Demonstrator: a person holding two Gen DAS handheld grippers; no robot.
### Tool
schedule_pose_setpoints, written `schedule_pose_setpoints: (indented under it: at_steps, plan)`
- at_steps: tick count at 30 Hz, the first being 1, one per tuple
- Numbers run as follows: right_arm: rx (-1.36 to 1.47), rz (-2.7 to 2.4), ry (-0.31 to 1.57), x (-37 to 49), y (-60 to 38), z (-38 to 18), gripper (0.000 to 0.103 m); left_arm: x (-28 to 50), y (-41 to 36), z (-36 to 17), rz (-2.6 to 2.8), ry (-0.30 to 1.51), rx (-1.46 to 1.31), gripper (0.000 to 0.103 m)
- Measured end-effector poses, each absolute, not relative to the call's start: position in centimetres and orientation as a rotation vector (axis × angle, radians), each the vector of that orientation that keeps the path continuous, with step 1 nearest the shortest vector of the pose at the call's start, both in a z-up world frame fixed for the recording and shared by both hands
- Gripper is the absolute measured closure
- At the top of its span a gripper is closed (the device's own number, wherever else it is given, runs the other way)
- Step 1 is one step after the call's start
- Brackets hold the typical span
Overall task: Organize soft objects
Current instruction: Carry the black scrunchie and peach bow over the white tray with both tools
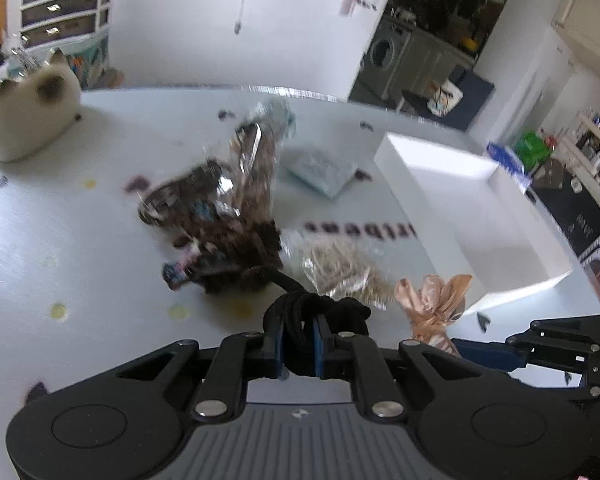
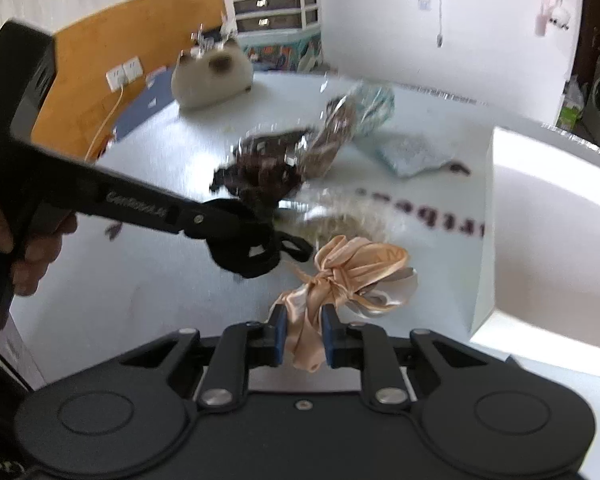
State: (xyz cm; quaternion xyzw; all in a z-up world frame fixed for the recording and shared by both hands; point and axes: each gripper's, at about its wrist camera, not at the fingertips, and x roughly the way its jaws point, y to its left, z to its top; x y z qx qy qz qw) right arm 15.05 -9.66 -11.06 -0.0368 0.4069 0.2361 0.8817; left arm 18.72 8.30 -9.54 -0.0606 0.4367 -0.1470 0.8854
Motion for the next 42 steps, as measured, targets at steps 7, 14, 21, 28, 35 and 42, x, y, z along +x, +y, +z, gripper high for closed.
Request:
schedule_pose_setpoints:
  at_steps: [7,14,21,28,35,42]
  plan:
    - [-0.058,0.452,0.737,14.7,-10.0,-8.1,0.084,17.4,9.5,-6.3,-0.275,0.798,-0.175,0.088]
    - [-0.024,0.379,0.664,14.5,-11.4,-6.2,0.085,16.8,8.4,-4.3,-0.278,0.732,-0.184,0.088]
    - [0.027,0.315,0.649,15.0,-15.5,-5.8,0.085,17.0,5.2,-4.0,-0.276,0.723,-0.186,0.088]
    - [0.050,0.309,0.667,16.1,-21.3,-6.1,0.085,18.3,-0.7,-4.1,-0.282,0.737,-0.188,0.088]
    - [0.036,0.322,0.692,17.6,-27.1,-6.5,0.084,20.1,-7.3,-4.7,-0.301,0.747,-0.188,0.088]
    - [0.024,0.348,0.726,19.5,-30.8,-7.3,0.084,22.4,-11.5,-6.5,-0.304,0.817,-0.198,0.088]
